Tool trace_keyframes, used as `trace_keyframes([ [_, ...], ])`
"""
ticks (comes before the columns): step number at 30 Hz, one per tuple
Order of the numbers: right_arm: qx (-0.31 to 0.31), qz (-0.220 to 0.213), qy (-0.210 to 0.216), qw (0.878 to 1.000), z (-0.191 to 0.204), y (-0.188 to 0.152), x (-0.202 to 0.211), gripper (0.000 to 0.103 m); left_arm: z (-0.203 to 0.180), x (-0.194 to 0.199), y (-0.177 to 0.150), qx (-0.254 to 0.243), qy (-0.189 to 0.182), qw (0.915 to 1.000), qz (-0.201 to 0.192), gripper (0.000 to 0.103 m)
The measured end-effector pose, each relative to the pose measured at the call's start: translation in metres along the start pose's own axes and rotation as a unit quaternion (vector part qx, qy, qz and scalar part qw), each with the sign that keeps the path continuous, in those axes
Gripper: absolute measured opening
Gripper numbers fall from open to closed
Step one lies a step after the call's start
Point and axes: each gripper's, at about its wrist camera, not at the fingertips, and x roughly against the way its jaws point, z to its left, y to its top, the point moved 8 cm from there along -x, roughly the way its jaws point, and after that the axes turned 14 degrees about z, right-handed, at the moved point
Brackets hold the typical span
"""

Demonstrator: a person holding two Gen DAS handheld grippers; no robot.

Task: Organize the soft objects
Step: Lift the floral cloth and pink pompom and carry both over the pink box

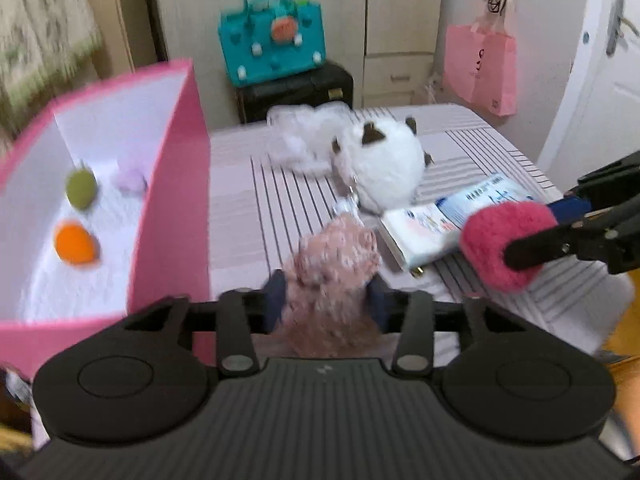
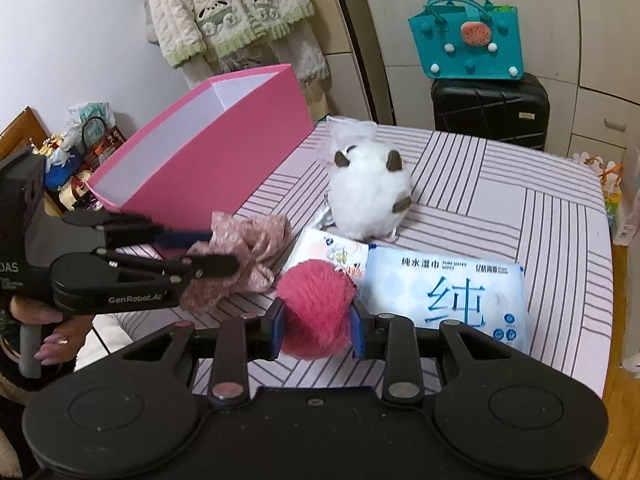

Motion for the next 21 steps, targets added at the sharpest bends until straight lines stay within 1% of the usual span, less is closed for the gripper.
trace_keyframes([
  [2,0.001,0.002,-0.001,1.000,0.000,-0.002,-0.001,0.037,-0.002,-0.001,0.004,-0.011,0.010,0.9999,-0.003,0.054],
  [5,0.004,0.003,-0.004,1.000,0.000,-0.001,-0.002,0.037,-0.003,-0.008,0.010,-0.012,0.005,0.9999,0.010,0.061],
  [8,0.003,0.002,-0.001,1.000,0.000,-0.001,-0.004,0.037,-0.005,-0.018,0.011,-0.017,0.003,0.9994,0.029,0.062],
  [11,0.002,0.003,0.002,1.000,0.000,-0.002,-0.006,0.037,-0.006,-0.034,0.006,-0.006,-0.022,0.9976,0.066,0.062],
  [13,0.001,0.005,0.004,1.000,-0.001,-0.003,-0.008,0.037,-0.004,-0.041,0.002,0.005,-0.030,0.9962,0.081,0.062],
  [15,0.001,0.008,0.004,1.000,-0.002,-0.003,-0.009,0.037,-0.002,-0.046,0.000,0.011,-0.025,0.9961,0.083,0.062],
  [16,0.002,0.009,0.004,1.000,-0.002,-0.004,-0.009,0.037,0.000,-0.048,-0.001,0.018,-0.029,0.9960,0.082,0.063],
  [19,0.004,0.011,0.002,1.000,-0.001,-0.006,-0.008,0.038,0.004,-0.049,0.000,0.033,-0.037,0.9965,0.068,0.063],
  [20,0.005,0.010,0.001,1.000,0.000,-0.006,-0.008,0.038,0.004,-0.050,0.001,0.033,-0.038,0.9966,0.066,0.061],
  [21,0.006,0.010,0.002,1.000,0.000,-0.007,-0.008,0.038,0.004,-0.050,0.001,0.031,-0.036,0.9969,0.063,0.055],
])
